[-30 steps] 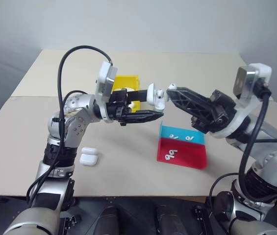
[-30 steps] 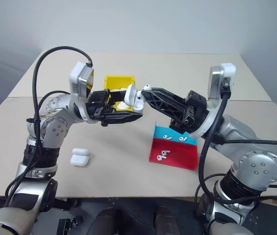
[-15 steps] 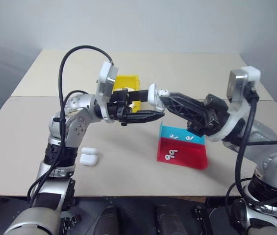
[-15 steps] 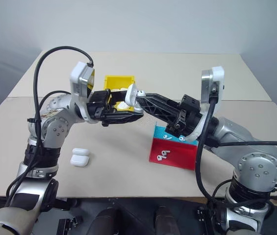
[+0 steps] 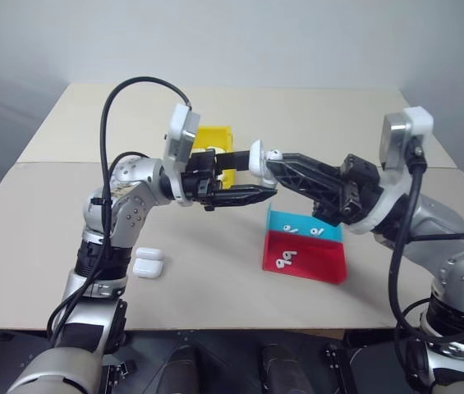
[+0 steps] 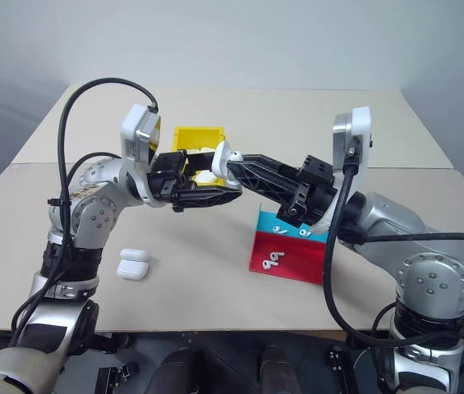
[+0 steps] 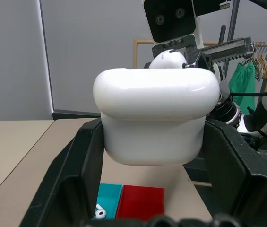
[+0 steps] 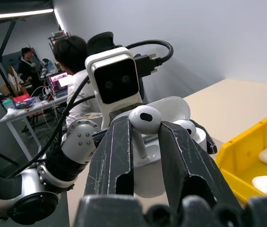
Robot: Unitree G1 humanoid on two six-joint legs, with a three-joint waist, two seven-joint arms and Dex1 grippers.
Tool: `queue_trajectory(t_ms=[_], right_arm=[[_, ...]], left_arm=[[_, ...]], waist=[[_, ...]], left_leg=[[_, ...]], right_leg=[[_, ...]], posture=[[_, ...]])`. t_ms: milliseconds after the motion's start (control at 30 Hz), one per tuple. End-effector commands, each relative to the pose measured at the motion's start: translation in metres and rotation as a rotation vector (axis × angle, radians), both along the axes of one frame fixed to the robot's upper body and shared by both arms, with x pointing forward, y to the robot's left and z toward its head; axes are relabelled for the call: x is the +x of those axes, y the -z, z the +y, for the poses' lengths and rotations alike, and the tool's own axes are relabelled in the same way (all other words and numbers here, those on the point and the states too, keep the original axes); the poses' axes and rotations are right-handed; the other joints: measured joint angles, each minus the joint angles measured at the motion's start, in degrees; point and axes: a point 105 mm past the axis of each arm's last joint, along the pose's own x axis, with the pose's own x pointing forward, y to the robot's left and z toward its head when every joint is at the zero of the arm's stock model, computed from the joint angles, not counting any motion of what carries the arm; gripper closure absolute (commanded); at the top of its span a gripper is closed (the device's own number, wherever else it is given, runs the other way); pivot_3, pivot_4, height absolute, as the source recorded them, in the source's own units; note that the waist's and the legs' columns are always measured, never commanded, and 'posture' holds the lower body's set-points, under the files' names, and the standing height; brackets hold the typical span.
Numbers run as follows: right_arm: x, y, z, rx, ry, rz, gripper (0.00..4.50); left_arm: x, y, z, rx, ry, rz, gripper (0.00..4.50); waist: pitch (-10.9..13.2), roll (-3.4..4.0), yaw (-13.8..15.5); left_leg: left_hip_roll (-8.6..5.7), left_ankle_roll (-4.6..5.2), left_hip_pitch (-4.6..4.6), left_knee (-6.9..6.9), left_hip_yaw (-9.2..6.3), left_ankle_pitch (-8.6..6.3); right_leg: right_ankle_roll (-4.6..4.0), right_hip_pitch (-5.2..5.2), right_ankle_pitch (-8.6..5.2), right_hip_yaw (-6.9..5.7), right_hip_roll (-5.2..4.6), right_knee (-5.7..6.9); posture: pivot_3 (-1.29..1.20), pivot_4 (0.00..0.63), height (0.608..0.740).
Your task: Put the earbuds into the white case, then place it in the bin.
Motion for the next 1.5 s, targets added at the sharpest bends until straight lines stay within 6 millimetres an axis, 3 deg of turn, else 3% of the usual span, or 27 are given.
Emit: queue_trajectory(t_ms=[33,700,967,1500], right_arm=[[-0.008,0.001,0.006,-0.021,-0.046,-0.017,3.89],[-0.013,0.011,0.011,-0.081,-0.08,-0.005,3.89],[-0.013,0.014,0.011,-0.111,-0.082,-0.012,1.19],[-0.021,0.008,0.003,-0.147,-0.102,-0.052,1.19]], left_arm=[[-0.009,-0.015,-0.003,-0.028,0.025,-0.077,1.72],[-0.007,-0.016,-0.004,-0.034,0.013,-0.075,1.72],[-0.007,-0.016,-0.003,-0.036,0.009,-0.078,1.72],[-0.007,-0.013,-0.001,-0.028,0.011,-0.072,1.72]], waist=[[0.0,0.0,0.0],[0.0,0.0,0.02],[0.0,0.0,0.04],[0.0,-0.01,0.05]], left_leg=[[0.0,0.0,0.0,0.0,0.0,0.0],[0.0,0.0,0.0,0.0,0.0,0.0],[0.0,0.01,0.0,0.01,0.0,0.0],[0.0,0.01,0.0,0.01,-0.01,0.0]], right_leg=[[0.0,0.0,0.0,0.0,0.0,0.0],[0.0,0.0,0.0,0.0,0.0,-0.01],[0.0,0.0,0.0,0.0,0.0,-0.01],[0.0,0.01,0.0,0.0,0.0,-0.01]], posture=[[0.0,0.15,0.74],[0.0,0.15,0.74],[0.0,0.15,0.74],[0.0,0.15,0.74]])
